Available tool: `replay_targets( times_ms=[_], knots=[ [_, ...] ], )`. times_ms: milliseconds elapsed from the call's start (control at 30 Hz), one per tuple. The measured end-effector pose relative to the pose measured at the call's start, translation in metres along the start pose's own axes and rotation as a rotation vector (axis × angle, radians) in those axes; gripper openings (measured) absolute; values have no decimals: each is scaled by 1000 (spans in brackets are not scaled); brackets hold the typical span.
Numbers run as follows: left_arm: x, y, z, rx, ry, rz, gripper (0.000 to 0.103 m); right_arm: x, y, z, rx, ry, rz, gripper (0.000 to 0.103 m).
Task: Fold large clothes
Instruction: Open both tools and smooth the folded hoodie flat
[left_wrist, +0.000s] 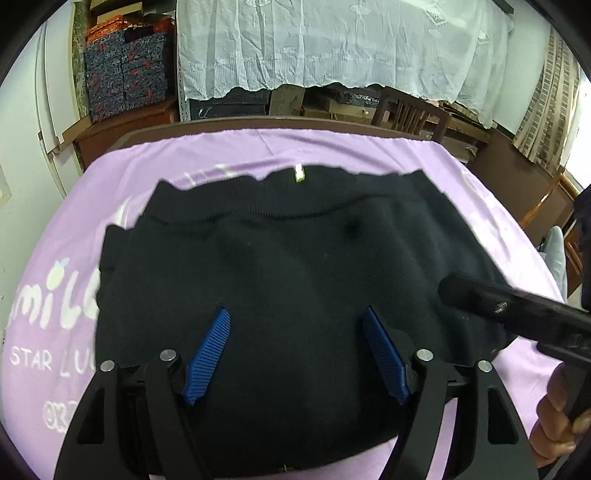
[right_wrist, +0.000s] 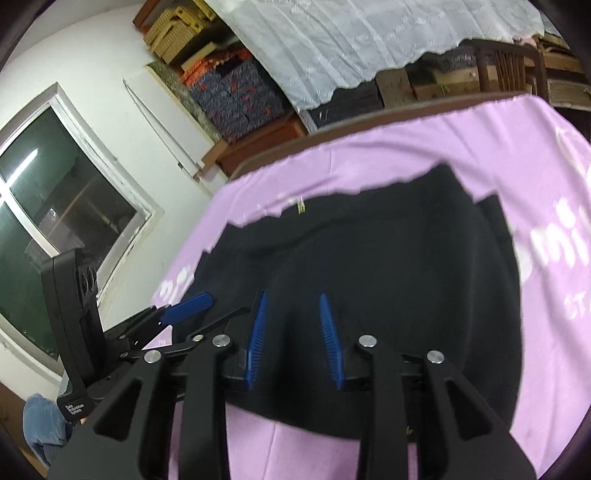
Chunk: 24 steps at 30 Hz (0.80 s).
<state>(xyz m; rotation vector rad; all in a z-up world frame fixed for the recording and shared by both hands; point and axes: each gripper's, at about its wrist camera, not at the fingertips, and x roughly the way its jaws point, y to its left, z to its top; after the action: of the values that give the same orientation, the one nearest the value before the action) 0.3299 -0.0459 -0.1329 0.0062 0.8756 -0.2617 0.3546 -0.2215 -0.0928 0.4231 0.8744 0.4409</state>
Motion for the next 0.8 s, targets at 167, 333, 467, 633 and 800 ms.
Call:
replay_targets(
  times_ms=[167,333,467,633,800],
  knots=[
    [7,-13,-8,54,-31,74,82,23,-32,-14,64,48,20,21],
    [9,-10,-8,50,-33,70,83,24,-26,-15,25,36,-5,21],
    [9,-9,-10,47,-50,73,85,23,-25,-18,15,18,-6,23],
    [11,-7,-8,-1,-53,140,100,20,-25,-25,-22,-29,-5,23],
    [9,-9,-9,-12,-59,161,100,18,-18,-29,-70,-55,-41,25]
  ],
)
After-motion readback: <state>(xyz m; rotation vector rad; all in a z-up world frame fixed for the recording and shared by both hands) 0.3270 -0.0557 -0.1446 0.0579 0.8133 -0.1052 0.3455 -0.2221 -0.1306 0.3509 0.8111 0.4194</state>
